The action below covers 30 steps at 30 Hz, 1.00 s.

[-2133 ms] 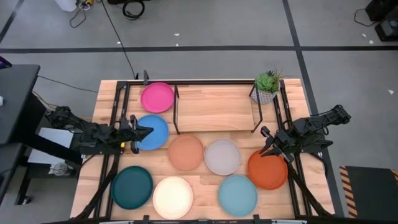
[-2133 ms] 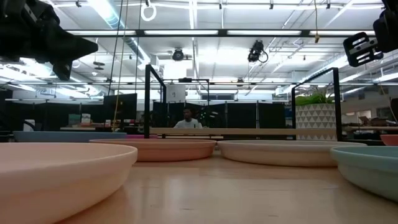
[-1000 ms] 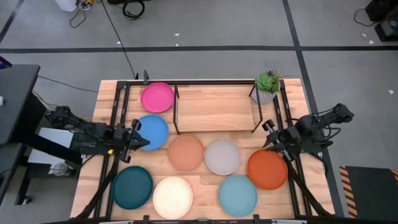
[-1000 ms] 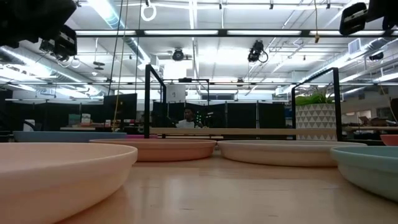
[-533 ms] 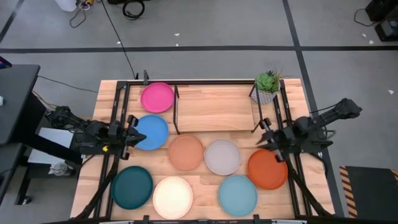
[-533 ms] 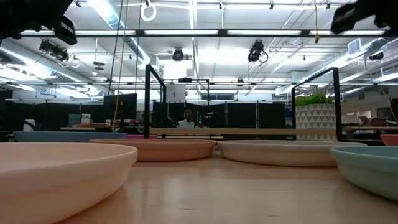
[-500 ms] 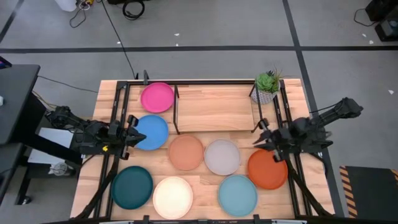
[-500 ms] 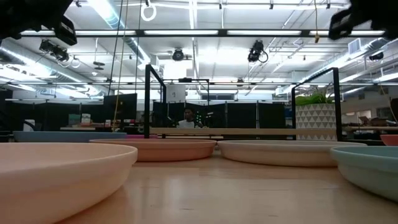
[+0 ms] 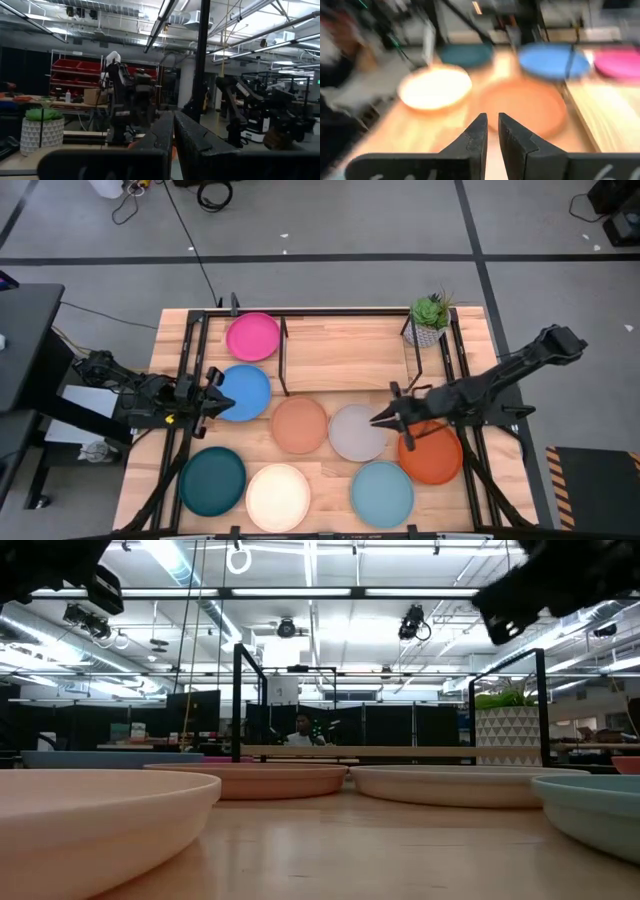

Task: Place and stack plates onto a shelf
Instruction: Put the grey plate on the shelf

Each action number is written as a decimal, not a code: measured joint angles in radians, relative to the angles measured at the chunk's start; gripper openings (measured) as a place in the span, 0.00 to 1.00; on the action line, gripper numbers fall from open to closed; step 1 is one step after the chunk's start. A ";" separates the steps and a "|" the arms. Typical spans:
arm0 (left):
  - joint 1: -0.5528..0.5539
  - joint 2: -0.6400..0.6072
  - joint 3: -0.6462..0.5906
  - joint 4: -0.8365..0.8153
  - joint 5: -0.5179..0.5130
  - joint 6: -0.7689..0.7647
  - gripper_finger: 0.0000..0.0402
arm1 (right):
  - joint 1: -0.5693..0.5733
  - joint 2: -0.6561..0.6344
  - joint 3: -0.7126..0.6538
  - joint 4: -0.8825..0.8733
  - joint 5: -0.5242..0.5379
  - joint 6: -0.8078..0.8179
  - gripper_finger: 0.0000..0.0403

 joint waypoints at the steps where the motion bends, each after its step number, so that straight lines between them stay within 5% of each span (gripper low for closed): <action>1: 0.000 0.000 0.000 0.000 0.000 0.000 0.06 | 0.000 0.039 0.037 -0.051 0.019 0.021 0.13; 14: 0.000 0.000 0.000 0.000 -0.001 0.191 0.06 | 0.039 0.485 0.539 -0.604 0.170 0.198 0.13; 20: 0.000 0.000 0.000 -0.010 -0.001 0.194 0.06 | 0.051 0.605 0.709 -0.819 0.146 0.324 0.13; 30: 0.000 0.000 0.000 -0.017 -0.002 0.218 0.06 | 0.064 0.802 0.900 -0.885 0.007 0.405 0.13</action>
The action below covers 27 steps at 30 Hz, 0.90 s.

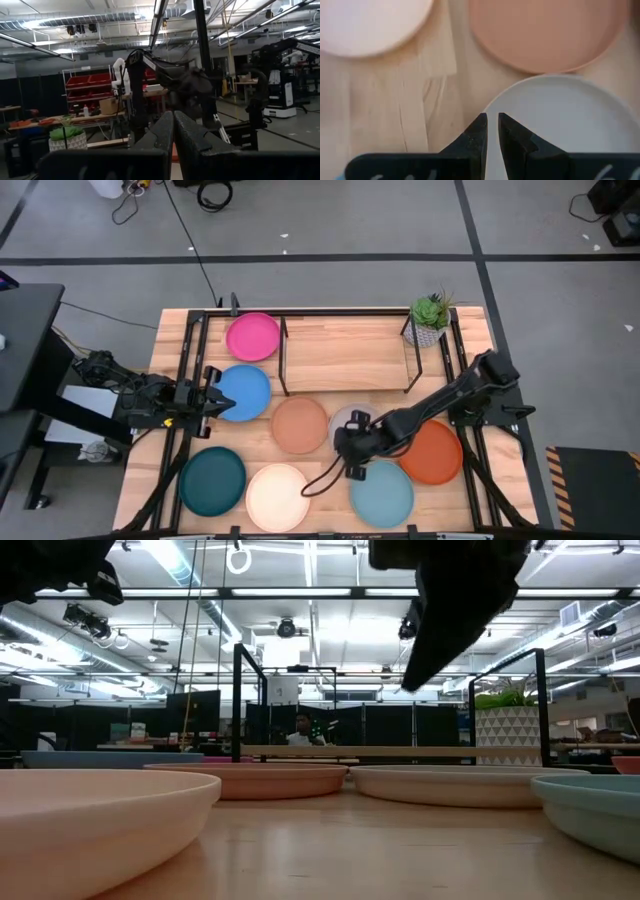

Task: Place and stack plates onto a shelf
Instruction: Put the grey plate on the shelf

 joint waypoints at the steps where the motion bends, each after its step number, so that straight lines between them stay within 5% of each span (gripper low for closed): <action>1: 0.000 0.000 0.000 0.000 0.000 -0.006 0.06 | 0.002 0.023 0.024 -0.021 -0.003 0.000 0.13; 14: 0.000 0.000 0.000 -0.009 0.000 -0.009 0.06 | -0.015 0.290 0.350 -0.436 -0.130 0.125 0.40; 27: 0.000 0.000 0.000 -0.012 0.000 -0.009 0.06 | -0.038 0.382 0.433 -0.515 -0.187 0.185 0.37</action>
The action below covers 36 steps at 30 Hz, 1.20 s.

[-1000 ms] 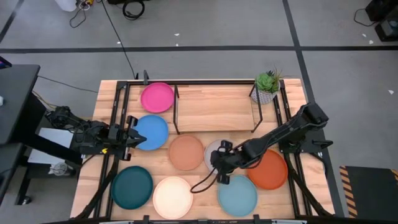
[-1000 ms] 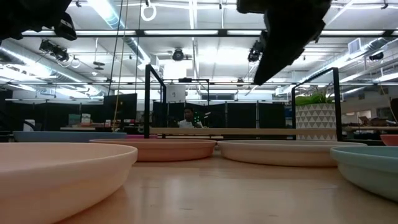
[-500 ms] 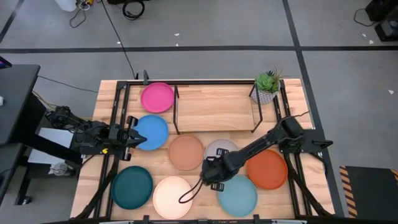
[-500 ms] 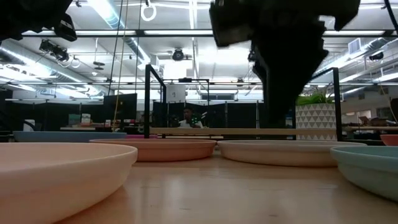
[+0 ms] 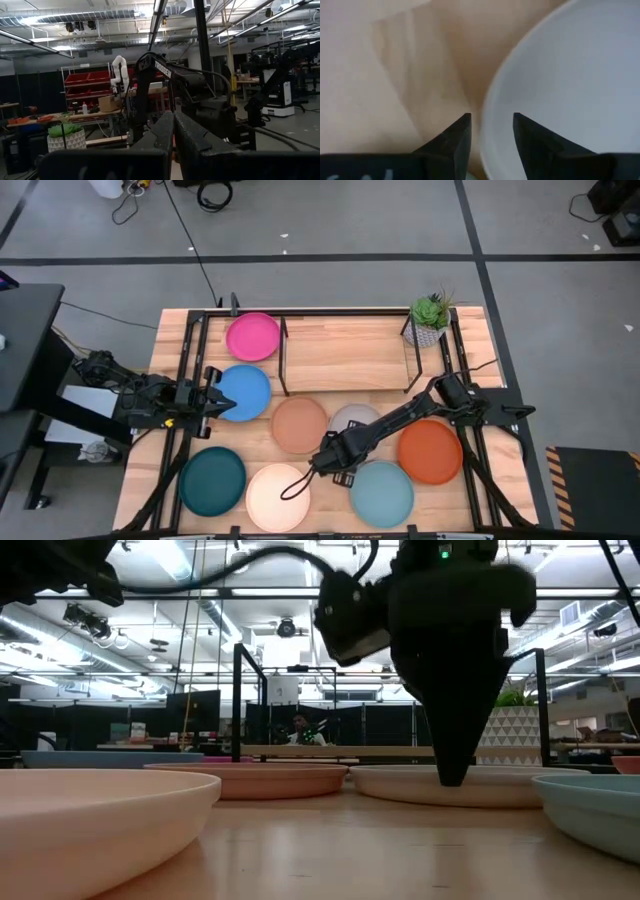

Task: Place and stack plates onto a shelf
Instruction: Put the grey plate on the shelf

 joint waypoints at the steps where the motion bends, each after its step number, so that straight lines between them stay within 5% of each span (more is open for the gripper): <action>1: 0.000 0.000 0.000 0.000 0.000 0.000 0.06 | -0.001 0.002 0.000 -0.005 0.002 0.002 0.35; 23: 0.000 0.000 0.000 -0.005 0.000 0.000 0.06 | -0.004 0.002 -0.001 0.004 0.000 -0.007 0.03; 36: 0.000 0.000 0.000 -0.006 0.000 0.001 0.06 | -0.010 -0.056 -0.002 -0.073 -0.018 0.028 0.02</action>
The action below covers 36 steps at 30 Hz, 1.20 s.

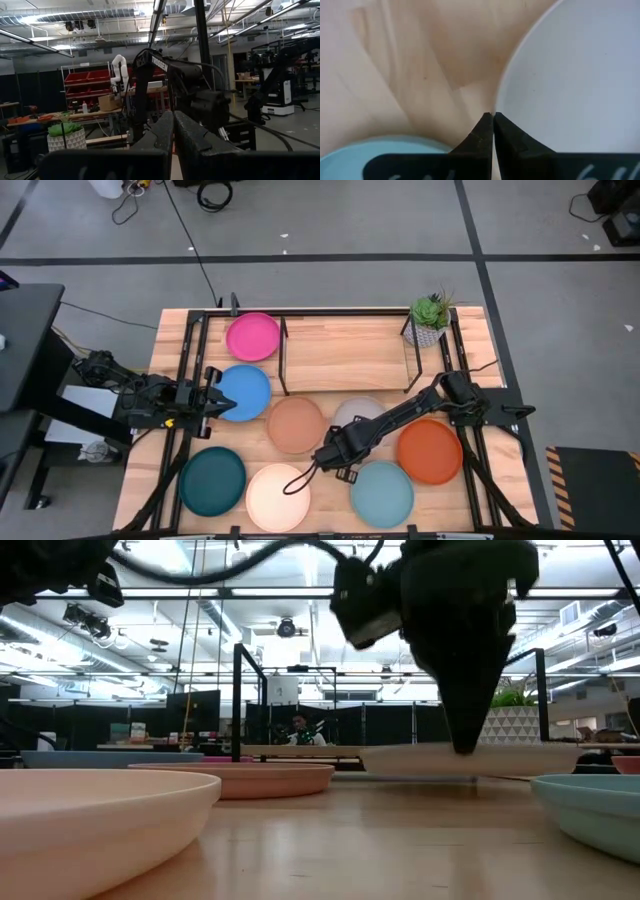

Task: Place and stack plates onto a shelf
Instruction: Put the grey plate on the shelf

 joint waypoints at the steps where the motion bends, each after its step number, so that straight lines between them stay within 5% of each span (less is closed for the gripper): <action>1: 0.000 0.000 0.000 0.000 0.000 0.000 0.06 | 0.000 -0.009 0.000 0.000 -0.006 0.003 0.02; 14: 0.000 0.000 0.000 -0.001 0.000 0.000 0.06 | 0.026 -0.038 0.157 -0.181 0.041 0.005 0.02; 36: 0.000 0.000 0.000 -0.024 0.000 -0.022 0.06 | -0.127 -0.064 0.061 -0.231 0.124 -0.275 0.02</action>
